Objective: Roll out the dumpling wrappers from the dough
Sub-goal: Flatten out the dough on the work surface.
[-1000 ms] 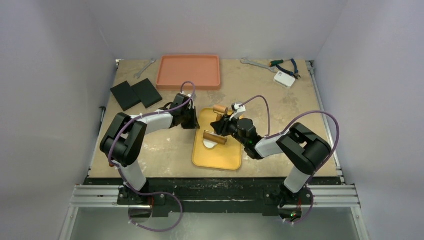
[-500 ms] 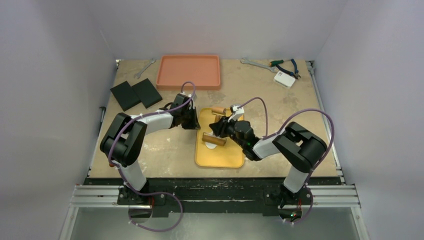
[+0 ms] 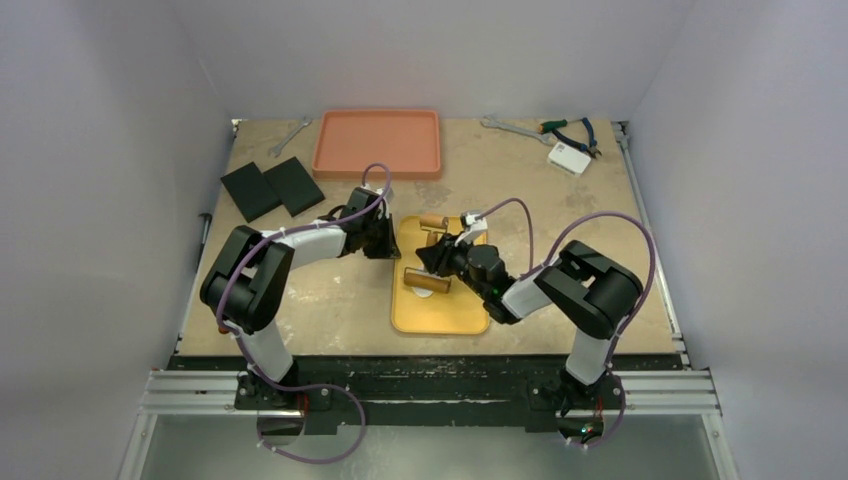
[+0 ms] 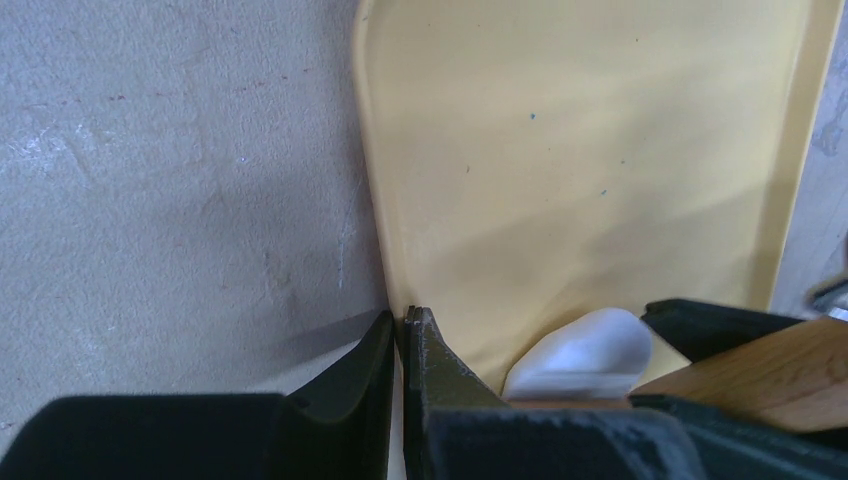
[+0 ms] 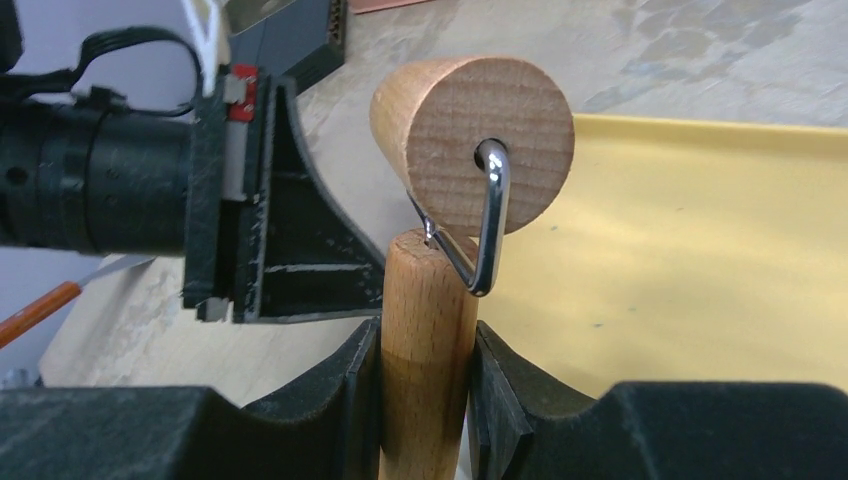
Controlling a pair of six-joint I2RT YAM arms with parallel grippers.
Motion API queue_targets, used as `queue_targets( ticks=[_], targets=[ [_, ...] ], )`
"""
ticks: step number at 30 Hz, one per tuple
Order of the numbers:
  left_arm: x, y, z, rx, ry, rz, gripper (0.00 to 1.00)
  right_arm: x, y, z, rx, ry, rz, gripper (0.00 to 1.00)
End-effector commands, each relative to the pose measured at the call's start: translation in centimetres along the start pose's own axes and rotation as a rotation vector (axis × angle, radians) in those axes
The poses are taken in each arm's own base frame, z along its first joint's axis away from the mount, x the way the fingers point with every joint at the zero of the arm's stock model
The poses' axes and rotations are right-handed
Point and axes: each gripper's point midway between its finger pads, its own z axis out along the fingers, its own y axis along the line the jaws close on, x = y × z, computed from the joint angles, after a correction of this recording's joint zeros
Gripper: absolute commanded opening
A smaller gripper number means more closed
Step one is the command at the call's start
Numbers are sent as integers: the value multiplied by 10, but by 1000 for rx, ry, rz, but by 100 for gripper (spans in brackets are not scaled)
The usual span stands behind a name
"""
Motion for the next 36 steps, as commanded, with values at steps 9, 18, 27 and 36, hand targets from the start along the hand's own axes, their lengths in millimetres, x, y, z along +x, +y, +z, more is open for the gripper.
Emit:
queue_targets(
  ticks=[9, 18, 27, 36],
  targets=[
    [-8, -1, -11, 6, -30, 15, 0, 29, -84, -27, 251, 163, -143, 0],
    [-9, -1, -12, 5, -34, 14, 0, 53, -72, -22, 213, 201, -113, 0],
    [-8, -1, -11, 6, -27, 13, 0, 75, -74, -32, 217, 247, -107, 0],
    [-10, -2, -13, 8, -35, 16, 0, 29, -97, -24, 263, 183, -124, 0]
  ],
)
